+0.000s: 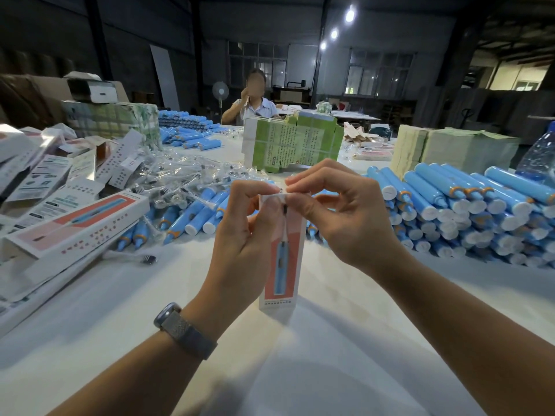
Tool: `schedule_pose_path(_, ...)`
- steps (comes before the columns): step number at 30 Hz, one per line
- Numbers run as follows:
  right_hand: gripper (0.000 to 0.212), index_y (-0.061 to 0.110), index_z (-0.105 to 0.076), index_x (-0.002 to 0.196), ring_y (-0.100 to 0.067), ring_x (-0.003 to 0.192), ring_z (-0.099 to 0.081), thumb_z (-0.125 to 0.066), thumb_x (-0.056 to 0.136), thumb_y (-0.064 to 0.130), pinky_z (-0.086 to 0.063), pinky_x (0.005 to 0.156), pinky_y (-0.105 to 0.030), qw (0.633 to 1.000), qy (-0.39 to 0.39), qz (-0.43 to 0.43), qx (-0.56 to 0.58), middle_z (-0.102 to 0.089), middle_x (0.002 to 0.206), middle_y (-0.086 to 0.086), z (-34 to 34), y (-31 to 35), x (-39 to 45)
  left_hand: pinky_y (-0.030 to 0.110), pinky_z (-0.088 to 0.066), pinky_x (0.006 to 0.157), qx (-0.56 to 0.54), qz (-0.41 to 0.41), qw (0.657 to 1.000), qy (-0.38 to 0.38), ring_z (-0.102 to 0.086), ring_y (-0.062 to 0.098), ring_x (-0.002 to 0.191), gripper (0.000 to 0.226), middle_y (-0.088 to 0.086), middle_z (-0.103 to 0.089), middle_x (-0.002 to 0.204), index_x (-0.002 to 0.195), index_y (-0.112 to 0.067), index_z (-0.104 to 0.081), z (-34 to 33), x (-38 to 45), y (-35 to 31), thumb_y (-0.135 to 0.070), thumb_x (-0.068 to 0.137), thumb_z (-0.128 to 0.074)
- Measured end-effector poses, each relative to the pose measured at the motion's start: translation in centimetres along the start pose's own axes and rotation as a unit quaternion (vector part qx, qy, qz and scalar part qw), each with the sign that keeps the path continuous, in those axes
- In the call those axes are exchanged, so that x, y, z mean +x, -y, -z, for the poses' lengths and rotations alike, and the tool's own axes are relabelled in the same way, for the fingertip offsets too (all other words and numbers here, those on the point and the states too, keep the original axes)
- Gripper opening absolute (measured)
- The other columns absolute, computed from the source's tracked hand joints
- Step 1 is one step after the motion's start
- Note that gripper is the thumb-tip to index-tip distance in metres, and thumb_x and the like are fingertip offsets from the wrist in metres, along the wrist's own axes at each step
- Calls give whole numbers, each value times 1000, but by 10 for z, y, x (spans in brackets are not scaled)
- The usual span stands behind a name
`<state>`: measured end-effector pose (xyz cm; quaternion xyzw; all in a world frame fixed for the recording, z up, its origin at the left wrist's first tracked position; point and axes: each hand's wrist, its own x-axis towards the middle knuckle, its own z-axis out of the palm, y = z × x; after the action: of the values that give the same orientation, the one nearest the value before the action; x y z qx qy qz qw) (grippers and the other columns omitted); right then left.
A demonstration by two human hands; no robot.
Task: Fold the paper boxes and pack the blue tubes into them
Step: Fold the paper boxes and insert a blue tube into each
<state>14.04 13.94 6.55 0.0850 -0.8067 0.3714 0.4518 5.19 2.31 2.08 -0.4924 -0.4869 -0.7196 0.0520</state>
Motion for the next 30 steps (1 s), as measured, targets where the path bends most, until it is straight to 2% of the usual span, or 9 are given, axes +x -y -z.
schedule_pose_path(3, 5, 10, -73, 87, -17, 86, -67, -73, 84, 7, -58, 70, -40, 1000, -2, -2, -8, -67, 92, 5, -1, 2, -1, 14, -48, 65, 7, -5, 1000, -5, -60, 2, 72, 26, -17, -60, 85, 91, -51, -52, 0, 0, 0, -26, 100, -49)
schedule_pose_path(6, 5, 13, -72, 91, -12, 85, -64, -71, 86, 12, -59, 67, -32, 1000, 3, -8, -20, -65, 92, 0, -1, 2, -2, 14, -48, 66, 10, -13, 1000, 5, -62, -1, 76, 25, -19, -61, 90, 96, -51, -51, 0, -1, 1, -27, 101, -48)
schedule_pose_path(9, 8, 14, -72, 95, -11, 83, -60, -69, 87, 15, -54, 63, -23, 998, 16, 10, -62, -61, 90, 2, 0, 3, -2, 18, -52, 66, 23, -19, 999, 16, -65, 3, 81, 15, -15, -62, 95, 101, -54, -48, 2, -2, 3, -39, 97, -45)
schedule_pose_path(12, 8, 12, -73, 93, -13, 81, -61, -71, 86, 15, -50, 60, -19, 997, 11, 27, -78, -61, 86, 1, 0, 5, 0, 29, -57, 67, 14, -12, 1000, 20, -68, 10, 82, 19, -5, -63, 99, 108, -58, -47, 2, -3, 5, -43, 96, -48)
schedule_pose_path(17, 3, 14, -72, 88, -16, 78, -61, -70, 85, 15, -53, 58, -35, 997, 4, 25, -72, -60, 81, 1, 2, 9, 2, 28, -55, 66, 2, -18, 999, 31, -69, 14, 79, 29, 0, -64, 97, 117, -60, -45, 3, -4, 8, -39, 97, -50)
schedule_pose_path(22, 11, 24, -68, 83, -8, 75, -56, -71, 85, 13, -53, 53, -37, 999, -1, 7, -33, -55, 76, 14, 3, 11, 4, 41, -60, 65, 20, -27, 999, 33, -70, 16, 81, 30, -1, -64, 98, 120, -60, -43, 3, -4, 9, -40, 98, -47)
schedule_pose_path(25, 13, 25, -67, 81, -21, 76, -58, -70, 86, 14, -54, 54, -46, 1000, 7, -10, -17, -58, 75, 10, 6, 11, 7, 36, -59, 68, 21, -36, 998, 40, -69, 13, 82, 33, -2, -65, 102, 124, -58, -42, 3, -4, 8, -38, 99, -46)
schedule_pose_path(27, 12, 25, -67, 80, -21, 76, -58, -70, 86, 15, -54, 54, -45, 999, 23, -11, -23, -58, 74, 12, 9, 12, 9, 43, -60, 68, 28, -37, 998, 41, -68, 14, 82, 32, -1, -64, 102, 126, -56, -42, 3, -5, 9, -38, 100, -45)
schedule_pose_path(30, 12, 28, -67, 78, -19, 76, -59, -69, 84, 17, -53, 58, -37, 999, 44, -20, -19, -58, 72, 17, 11, 13, 13, 52, -58, 67, 46, -29, 998, 36, -67, 18, 80, 28, 1, -63, 101, 123, -53, -43, 3, -6, 9, -38, 100, -45)
